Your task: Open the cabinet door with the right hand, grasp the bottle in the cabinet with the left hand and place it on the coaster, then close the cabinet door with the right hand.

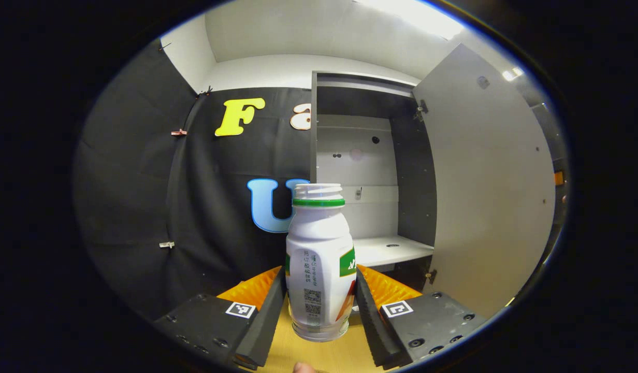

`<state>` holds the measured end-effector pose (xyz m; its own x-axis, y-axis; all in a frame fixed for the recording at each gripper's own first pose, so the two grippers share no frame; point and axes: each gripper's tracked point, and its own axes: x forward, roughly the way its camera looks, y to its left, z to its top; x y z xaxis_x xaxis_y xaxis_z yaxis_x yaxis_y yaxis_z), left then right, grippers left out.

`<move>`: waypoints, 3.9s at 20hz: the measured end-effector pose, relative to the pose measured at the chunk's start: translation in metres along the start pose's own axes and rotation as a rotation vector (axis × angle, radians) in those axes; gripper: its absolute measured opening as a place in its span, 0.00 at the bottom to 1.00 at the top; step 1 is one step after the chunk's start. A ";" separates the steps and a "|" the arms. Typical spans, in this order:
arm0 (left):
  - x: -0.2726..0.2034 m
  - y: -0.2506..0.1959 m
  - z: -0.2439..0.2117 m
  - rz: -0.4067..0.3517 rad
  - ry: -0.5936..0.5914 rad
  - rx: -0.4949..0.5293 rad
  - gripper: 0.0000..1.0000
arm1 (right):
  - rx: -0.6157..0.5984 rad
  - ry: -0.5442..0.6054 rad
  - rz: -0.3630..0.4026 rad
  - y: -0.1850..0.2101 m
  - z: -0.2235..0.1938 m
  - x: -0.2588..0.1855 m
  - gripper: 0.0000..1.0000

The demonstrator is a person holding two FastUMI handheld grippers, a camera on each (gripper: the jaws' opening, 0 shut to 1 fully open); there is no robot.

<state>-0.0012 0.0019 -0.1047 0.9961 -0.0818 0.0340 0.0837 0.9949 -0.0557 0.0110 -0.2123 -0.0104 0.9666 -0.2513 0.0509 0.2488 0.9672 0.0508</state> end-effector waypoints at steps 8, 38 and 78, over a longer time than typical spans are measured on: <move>-0.045 -0.002 -0.087 -0.024 0.044 0.008 0.74 | 0.002 -0.027 -0.038 0.001 0.007 -0.003 0.98; -0.038 0.013 -0.294 -0.142 0.205 -0.003 0.78 | 0.027 0.067 -0.148 -0.031 -0.001 -0.004 0.97; -0.006 -0.019 0.050 -0.017 0.054 -0.054 0.95 | 0.090 0.097 0.089 0.049 -0.007 -0.013 0.96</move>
<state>-0.0099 -0.0135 -0.0542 0.9945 -0.1035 -0.0182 0.1009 0.9888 -0.1095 0.0115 -0.1615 -0.0152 0.9871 -0.1561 -0.0369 0.1598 0.9772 0.1399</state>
